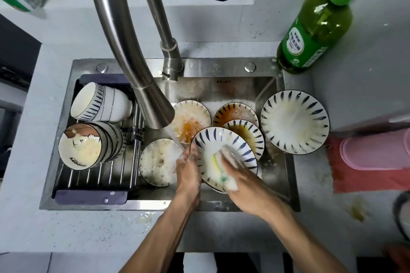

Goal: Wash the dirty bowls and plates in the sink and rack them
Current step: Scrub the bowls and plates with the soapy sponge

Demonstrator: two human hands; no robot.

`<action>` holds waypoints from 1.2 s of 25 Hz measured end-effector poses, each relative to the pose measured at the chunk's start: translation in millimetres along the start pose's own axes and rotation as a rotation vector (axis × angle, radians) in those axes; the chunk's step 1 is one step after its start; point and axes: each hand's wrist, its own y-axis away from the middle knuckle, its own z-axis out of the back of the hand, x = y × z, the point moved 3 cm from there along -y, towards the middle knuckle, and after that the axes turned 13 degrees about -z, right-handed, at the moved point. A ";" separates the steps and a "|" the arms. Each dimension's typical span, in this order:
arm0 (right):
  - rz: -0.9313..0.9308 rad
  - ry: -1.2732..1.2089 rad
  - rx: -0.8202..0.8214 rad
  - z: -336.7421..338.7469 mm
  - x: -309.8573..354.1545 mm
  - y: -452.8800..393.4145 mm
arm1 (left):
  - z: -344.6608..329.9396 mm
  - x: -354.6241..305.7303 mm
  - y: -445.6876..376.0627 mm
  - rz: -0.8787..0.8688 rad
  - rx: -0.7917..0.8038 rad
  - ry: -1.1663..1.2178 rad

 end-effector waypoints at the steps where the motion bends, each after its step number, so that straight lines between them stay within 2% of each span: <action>1: 0.018 -0.016 -0.014 4.9 -2.7 -5.3 | -2.5 4.7 3.2 0.029 0.015 0.008; 3: 0.021 -0.064 -0.117 21.3 -12.0 -19.4 | -9.4 8.9 12.7 0.075 0.005 0.024; 6: -0.106 -0.071 -0.218 17.6 -12.4 -11.3 | -9.2 3.5 11.0 0.012 -0.052 0.028; 9: -0.040 -0.043 -0.121 13.8 -2.0 -6.9 | -14.9 3.5 11.0 0.028 -0.025 0.011; 13: -0.237 0.096 -0.080 25.7 -12.9 -14.1 | -8.8 -6.8 7.4 -0.056 -0.091 -0.006; 15: -0.196 0.049 -0.039 16.1 2.6 -12.5 | -16.7 -2.5 10.8 -0.019 -0.051 -0.021; 18: -0.078 0.047 -0.050 9.7 16.5 -6.0 | -15.6 1.3 15.8 0.023 -0.092 0.052; 20: -0.165 0.129 0.007 14.1 -8.6 -1.5 | -13.4 -1.4 15.8 0.024 -0.113 0.070; 22: -0.281 0.128 -0.103 21.9 -19.9 -6.6 | -18.3 -3.2 19.4 0.019 -0.096 0.043; 23: -0.257 0.075 -0.140 21.2 -12.5 -11.2 | -20.9 -3.4 20.5 0.023 -0.086 0.035; 26: -0.070 0.027 -0.042 11.2 9.0 0.0 | -12.4 -6.2 18.2 0.003 -0.059 0.043; 30: -0.235 0.075 -0.203 18.0 -10.7 -10.1 | -9.5 -9.4 17.3 -0.025 -0.052 -0.013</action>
